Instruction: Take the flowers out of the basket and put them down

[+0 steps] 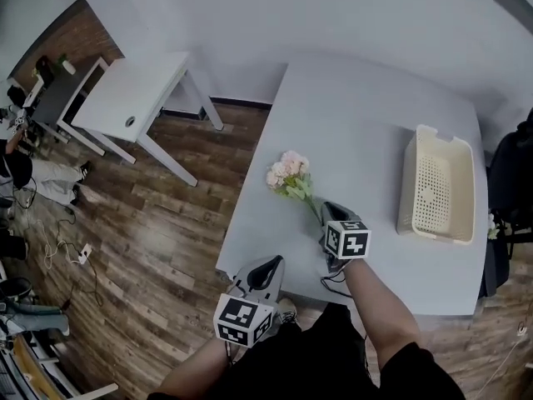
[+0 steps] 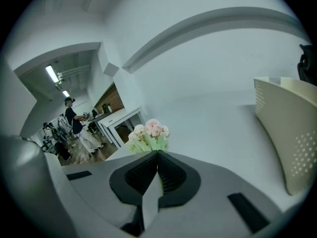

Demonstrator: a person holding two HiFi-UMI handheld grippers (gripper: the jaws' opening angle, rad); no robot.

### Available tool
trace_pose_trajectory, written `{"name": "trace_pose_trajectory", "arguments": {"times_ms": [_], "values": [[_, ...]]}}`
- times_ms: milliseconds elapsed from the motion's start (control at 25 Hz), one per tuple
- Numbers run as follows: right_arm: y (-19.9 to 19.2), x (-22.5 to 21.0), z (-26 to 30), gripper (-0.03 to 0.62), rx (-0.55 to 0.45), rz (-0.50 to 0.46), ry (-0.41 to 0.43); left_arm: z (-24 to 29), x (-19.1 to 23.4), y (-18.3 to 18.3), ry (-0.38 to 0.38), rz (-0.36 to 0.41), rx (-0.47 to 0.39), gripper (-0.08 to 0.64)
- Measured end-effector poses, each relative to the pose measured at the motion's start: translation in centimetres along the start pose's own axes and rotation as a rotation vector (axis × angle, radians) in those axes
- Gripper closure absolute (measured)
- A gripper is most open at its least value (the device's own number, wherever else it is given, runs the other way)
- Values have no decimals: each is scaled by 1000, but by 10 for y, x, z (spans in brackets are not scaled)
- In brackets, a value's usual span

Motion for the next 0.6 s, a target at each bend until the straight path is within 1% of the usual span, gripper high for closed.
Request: {"name": "trace_pose_trajectory", "arguments": {"times_ms": [120, 280, 440, 600], "values": [[24, 9, -34, 569, -67, -24, -7, -6, -10, 6, -53, 14, -21, 554], [53, 23, -88, 569, -163, -28, -6, -11, -30, 11, -119, 30, -46, 554], [73, 34, -150, 569, -255, -36, -19, -14, -59, 16, -209, 48, -68, 554], [87, 45, -213, 569, -341, -44, -33, -14, -94, 19, -301, 70, -71, 554]]}}
Point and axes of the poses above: the fingertips, and each gripper's own axes: z forward along the fingers, x to its left, y out of its top, the point moved 2 cm from there along -z, backward along the fingers, and after that the axes turned 14 degrees about -x, right-handed, at the moved point
